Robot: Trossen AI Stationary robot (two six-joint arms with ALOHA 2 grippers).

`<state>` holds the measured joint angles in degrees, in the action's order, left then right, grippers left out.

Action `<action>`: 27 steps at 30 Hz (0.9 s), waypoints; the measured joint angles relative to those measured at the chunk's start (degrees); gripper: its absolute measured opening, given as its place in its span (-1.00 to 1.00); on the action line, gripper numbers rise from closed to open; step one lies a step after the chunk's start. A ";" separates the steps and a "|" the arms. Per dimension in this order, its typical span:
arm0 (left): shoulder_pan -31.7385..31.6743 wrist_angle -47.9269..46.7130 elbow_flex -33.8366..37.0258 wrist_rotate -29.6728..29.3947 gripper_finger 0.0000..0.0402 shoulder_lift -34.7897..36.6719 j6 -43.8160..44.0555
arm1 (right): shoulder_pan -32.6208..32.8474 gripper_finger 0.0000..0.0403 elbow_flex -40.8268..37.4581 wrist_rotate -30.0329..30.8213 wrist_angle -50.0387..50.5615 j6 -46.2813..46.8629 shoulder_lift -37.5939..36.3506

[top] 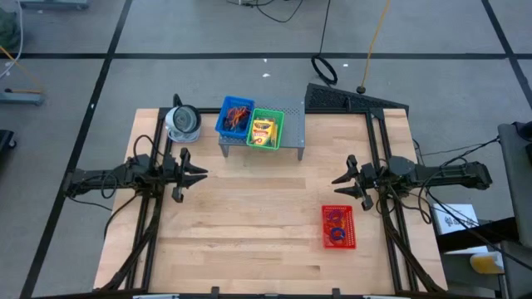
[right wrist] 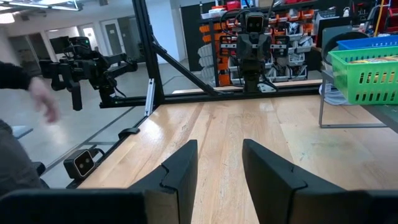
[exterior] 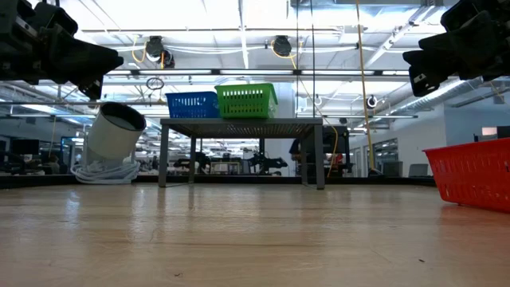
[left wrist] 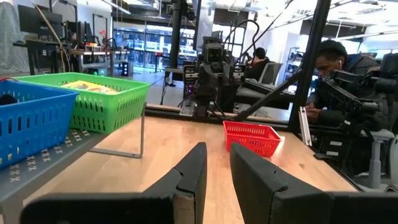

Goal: Pick & Place Office Desk Supplies
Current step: Put the red bin on the shelf

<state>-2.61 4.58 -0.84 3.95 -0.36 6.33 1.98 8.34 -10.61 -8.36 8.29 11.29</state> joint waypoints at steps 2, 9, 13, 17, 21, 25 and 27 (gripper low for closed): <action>0.00 0.01 0.00 0.00 -0.61 0.00 -0.02 | 0.00 -0.42 0.00 0.02 0.02 0.00 0.00; 0.00 0.00 -0.01 0.00 -0.61 0.00 -0.06 | 0.00 -0.42 0.00 0.00 0.02 0.00 0.00; 0.00 0.00 -0.02 0.01 -0.61 0.00 -0.10 | 0.00 -0.42 0.01 0.01 0.02 0.00 -0.01; 0.00 -0.02 -0.04 0.00 -0.61 0.00 -0.13 | 0.00 -0.42 0.00 0.00 0.02 0.00 -0.01; 0.00 -0.02 -0.09 0.00 -0.61 0.00 -0.11 | 0.00 -0.42 0.00 0.00 0.02 0.00 -0.02; 0.00 -0.02 -0.09 0.00 -0.61 0.00 -0.11 | 0.00 -0.42 0.02 0.00 -0.68 0.00 -0.02; 0.00 -0.04 -0.09 0.00 -0.61 0.00 -0.11 | 0.00 -0.42 0.02 0.00 -1.12 0.00 -0.02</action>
<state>-2.61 4.54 -0.93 3.95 -0.36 6.22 1.98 8.36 -10.61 -9.48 8.29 11.27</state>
